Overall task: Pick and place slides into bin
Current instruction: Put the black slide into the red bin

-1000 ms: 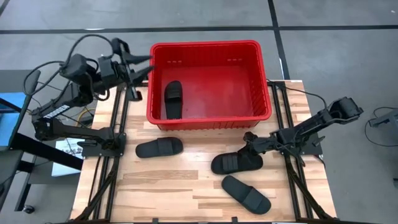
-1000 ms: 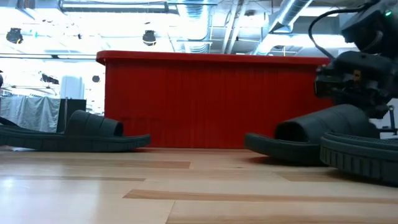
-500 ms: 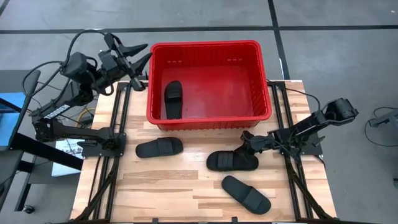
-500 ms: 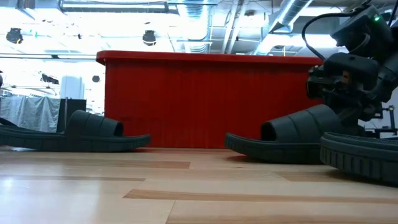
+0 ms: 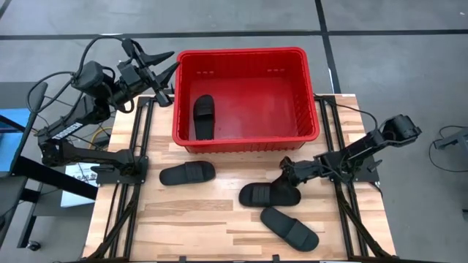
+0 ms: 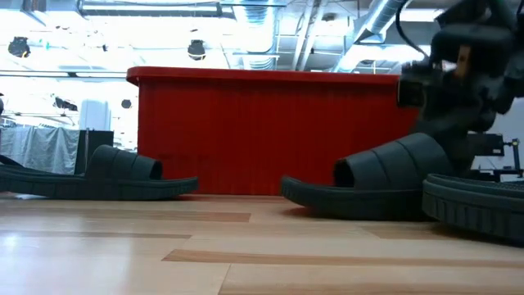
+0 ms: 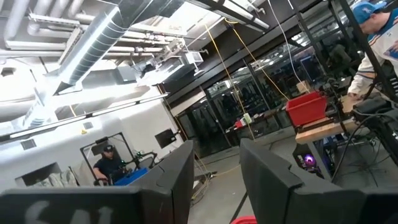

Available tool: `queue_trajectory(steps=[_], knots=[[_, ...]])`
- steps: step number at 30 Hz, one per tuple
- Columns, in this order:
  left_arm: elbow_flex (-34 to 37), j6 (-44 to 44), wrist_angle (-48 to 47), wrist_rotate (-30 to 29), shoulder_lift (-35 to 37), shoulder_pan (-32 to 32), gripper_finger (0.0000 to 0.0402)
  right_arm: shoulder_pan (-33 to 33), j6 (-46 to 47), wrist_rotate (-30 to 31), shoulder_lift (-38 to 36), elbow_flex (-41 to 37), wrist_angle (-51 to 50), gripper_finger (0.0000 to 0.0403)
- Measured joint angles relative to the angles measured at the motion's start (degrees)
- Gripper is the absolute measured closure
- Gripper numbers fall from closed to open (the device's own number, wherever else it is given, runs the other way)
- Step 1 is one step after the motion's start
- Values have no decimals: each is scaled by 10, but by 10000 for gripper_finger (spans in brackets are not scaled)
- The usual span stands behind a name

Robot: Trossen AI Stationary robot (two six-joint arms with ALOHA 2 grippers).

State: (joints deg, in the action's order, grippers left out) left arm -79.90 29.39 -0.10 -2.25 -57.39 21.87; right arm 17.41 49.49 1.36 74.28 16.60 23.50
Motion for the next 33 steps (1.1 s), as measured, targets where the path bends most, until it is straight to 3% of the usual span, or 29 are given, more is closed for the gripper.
queue_trajectory(steps=[12,24,33], knots=[[0,0,-2,-1,0,0,281,12,-91,3,0,74,-238,322],[0,0,-5,-1,0,0,281,-14,-184,34,0,86,-234,261],[0,-1,-5,-1,0,0,281,-36,-229,22,0,86,-208,225]])
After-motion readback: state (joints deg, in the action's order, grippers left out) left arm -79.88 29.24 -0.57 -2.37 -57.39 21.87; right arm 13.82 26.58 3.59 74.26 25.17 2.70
